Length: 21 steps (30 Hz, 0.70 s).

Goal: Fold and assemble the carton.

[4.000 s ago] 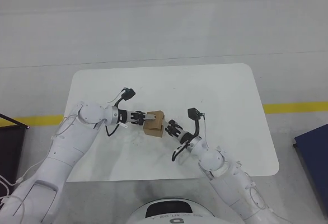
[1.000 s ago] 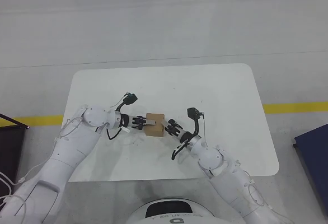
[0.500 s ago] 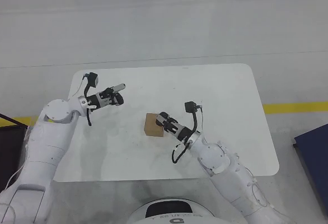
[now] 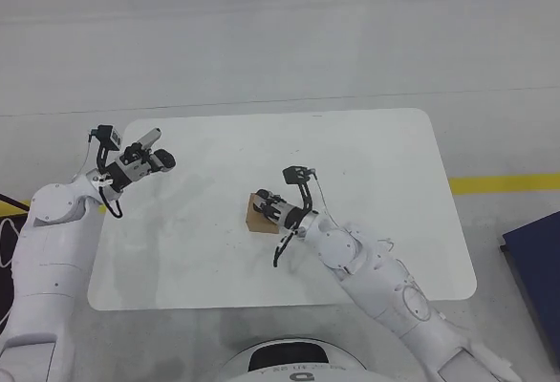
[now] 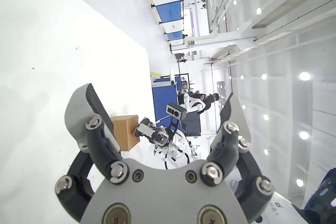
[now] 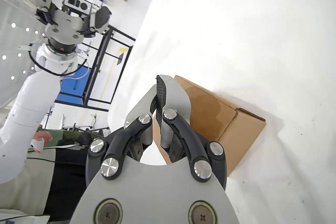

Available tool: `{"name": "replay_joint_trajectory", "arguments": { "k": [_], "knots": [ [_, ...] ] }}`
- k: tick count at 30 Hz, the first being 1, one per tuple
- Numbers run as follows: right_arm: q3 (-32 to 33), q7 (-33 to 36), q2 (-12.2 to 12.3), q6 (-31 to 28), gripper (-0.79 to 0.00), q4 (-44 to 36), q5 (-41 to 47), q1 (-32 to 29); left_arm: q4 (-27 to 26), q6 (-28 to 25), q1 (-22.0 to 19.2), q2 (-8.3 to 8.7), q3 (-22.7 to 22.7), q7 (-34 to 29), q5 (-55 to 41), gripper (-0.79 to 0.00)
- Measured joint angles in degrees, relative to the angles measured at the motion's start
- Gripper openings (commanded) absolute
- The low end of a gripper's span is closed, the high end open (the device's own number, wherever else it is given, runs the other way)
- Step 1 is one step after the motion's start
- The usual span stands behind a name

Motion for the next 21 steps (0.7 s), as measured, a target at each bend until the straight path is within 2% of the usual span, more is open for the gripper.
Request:
{"name": "replay_joint_trajectory", "arguments": {
  "k": [6,13,21],
  "knots": [
    [-0.1,1.2,0.0,2.8,-0.785,-1.1,-2.3,0.4,0.0,0.0,0.0,0.00,0.0,0.0,0.0,0.000],
    [0.9,0.9,0.4,1.2,-0.785,-4.7,-2.7,-1.7,0.0,0.0,0.0,0.00,0.0,0.0,0.0,0.000],
    [0.3,0.5,0.2,4.0,-0.785,-2.9,-4.5,-1.2,0.0,0.0,0.0,0.00,0.0,0.0,0.0,0.000]
  ]
}}
